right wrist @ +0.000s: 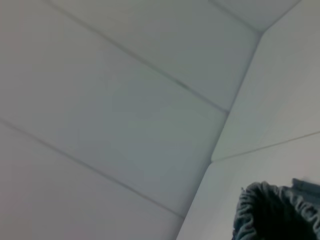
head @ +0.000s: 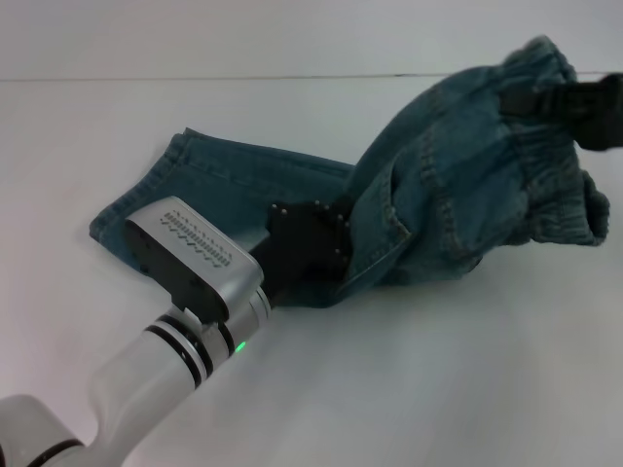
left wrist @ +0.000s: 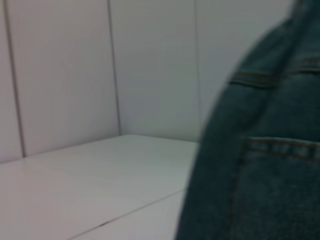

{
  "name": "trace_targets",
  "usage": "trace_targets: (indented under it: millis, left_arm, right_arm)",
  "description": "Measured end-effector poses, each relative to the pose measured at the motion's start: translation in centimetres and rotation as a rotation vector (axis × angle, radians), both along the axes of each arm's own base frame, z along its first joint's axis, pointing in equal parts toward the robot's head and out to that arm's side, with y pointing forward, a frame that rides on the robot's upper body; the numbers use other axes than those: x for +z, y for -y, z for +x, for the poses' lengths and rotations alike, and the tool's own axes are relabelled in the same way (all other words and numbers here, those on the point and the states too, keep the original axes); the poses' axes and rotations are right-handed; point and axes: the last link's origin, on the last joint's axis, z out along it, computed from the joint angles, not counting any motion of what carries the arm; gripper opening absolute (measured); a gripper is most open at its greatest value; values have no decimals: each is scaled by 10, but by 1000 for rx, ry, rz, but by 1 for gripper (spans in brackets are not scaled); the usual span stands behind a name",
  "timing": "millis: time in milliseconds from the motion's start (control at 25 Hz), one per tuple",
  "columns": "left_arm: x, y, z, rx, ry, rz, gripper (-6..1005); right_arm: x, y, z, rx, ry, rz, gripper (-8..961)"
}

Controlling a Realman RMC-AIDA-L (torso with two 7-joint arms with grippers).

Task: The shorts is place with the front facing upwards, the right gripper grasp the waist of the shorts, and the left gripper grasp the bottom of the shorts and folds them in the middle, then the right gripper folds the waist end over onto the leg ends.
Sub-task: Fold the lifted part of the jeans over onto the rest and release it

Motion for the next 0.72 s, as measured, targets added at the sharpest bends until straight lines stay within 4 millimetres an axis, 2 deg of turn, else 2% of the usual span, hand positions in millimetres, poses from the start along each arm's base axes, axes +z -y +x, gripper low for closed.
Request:
trace_targets:
  millis: [440,600,720]
  left_arm:
    - [-13,22,13,-51,43,-76,-1]
    - [-16,30,22,-82,78,-95,-1]
    - [-16,32,25,-80,91,-94,-1]
  right_arm:
    - [-9,-58,-86,194,208,-30,117]
    - [-20,-71,-110,238,292,-38,117]
    - [-31,-72,-126,280,313,-63,117]
